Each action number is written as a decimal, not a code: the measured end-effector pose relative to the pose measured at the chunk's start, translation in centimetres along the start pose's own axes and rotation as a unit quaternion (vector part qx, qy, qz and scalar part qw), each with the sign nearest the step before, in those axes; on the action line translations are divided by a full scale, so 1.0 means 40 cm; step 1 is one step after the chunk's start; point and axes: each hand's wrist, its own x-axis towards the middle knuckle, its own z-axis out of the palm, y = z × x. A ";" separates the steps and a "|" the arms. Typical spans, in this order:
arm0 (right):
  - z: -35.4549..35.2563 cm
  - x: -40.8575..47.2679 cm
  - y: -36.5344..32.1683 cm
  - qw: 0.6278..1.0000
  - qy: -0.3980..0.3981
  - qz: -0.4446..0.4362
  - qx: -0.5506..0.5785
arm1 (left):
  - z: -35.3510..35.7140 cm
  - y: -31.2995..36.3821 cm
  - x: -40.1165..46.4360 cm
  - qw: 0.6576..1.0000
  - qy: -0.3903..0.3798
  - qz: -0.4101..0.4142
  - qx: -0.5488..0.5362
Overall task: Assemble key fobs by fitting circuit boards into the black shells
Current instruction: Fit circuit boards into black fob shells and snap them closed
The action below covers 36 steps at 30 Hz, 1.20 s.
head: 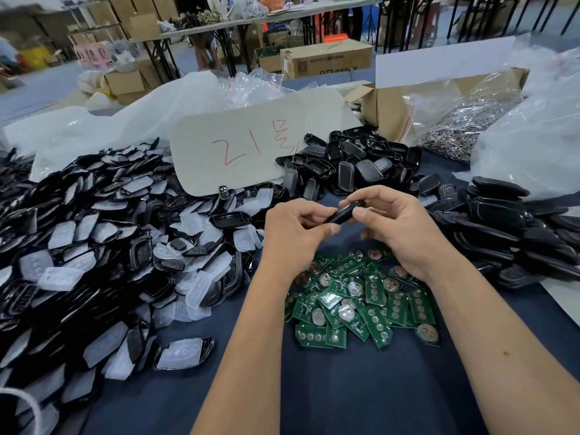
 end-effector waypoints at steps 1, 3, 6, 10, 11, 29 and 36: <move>0.000 -0.002 -0.001 1.000 -0.007 -0.010 -0.017 | -0.003 0.001 0.001 1.000 -0.003 0.007 0.005; 0.003 -0.003 0.000 0.999 -0.004 -0.024 -0.048 | -0.006 0.006 0.001 1.000 -0.016 0.014 0.007; 0.004 -0.002 0.001 0.997 0.016 -0.031 -0.070 | -0.010 0.009 0.000 0.999 -0.031 0.022 0.010; 0.010 -0.001 0.003 0.996 0.018 -0.036 -0.083 | -0.019 0.006 0.003 0.998 -0.038 0.037 0.042; 0.015 0.000 0.005 0.995 0.021 -0.036 -0.086 | -0.020 0.003 0.004 0.997 -0.036 0.041 0.052; 0.043 0.007 0.012 0.996 0.067 -0.019 -0.062 | 0.019 0.006 -0.007 0.973 -0.002 -0.080 -0.214; 0.043 0.003 -0.004 0.997 0.051 0.039 0.034 | 0.023 0.016 -0.009 0.927 -0.062 -0.115 -0.352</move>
